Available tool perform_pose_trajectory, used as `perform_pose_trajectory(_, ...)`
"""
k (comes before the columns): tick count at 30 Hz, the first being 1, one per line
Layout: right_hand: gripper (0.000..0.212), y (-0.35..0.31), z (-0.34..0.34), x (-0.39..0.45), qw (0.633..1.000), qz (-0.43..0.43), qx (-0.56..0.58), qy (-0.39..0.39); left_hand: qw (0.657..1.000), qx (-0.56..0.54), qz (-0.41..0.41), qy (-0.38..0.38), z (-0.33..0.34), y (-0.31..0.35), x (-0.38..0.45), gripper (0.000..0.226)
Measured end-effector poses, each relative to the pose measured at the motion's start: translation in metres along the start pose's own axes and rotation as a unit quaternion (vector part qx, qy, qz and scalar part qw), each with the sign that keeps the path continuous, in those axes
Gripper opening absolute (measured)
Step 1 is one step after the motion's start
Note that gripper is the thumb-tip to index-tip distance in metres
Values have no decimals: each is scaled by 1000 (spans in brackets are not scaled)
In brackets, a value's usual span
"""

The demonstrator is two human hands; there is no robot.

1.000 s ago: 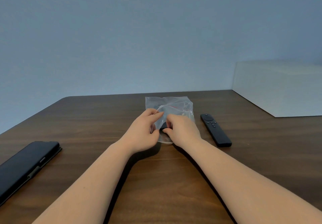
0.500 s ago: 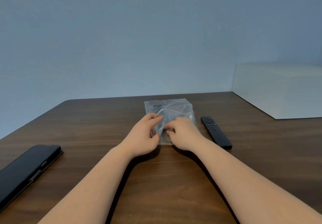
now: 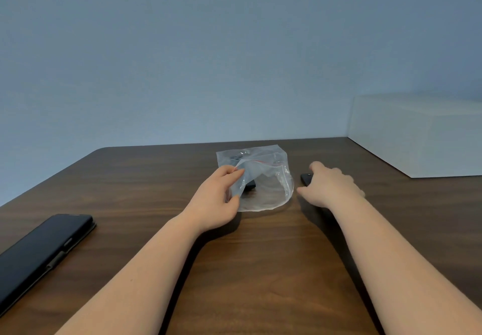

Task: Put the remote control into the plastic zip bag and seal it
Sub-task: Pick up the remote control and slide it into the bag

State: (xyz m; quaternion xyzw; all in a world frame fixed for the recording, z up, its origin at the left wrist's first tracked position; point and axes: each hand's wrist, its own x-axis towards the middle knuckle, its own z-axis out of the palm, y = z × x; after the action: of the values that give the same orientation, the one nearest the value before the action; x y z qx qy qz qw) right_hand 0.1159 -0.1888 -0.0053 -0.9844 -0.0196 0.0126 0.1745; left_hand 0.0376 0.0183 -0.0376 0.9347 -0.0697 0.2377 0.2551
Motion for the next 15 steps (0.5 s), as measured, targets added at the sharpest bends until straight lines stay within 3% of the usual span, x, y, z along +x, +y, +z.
perform_pose_trajectory(4, 59, 6, 7, 13, 999, 5, -20, -30, 1000, 2, 2, 10, 0, 0, 0, 52)
perform_pose_trajectory(9, 52, 6, 11, 13, 1000, 5, 8, 3, 1000, 6, 0, 7, -2, -1, -1, 52)
perform_pose_trajectory(13, 53, 4, 10, 10, 992, -33, 98, 67, 1000, 4, 1, 12, -1, -3, -1, 52)
perform_pose_trajectory(15, 51, 0, 5, 5, 965, -104, 210, 119, 1000, 2, 0, 12, 0, -3, -1, 53)
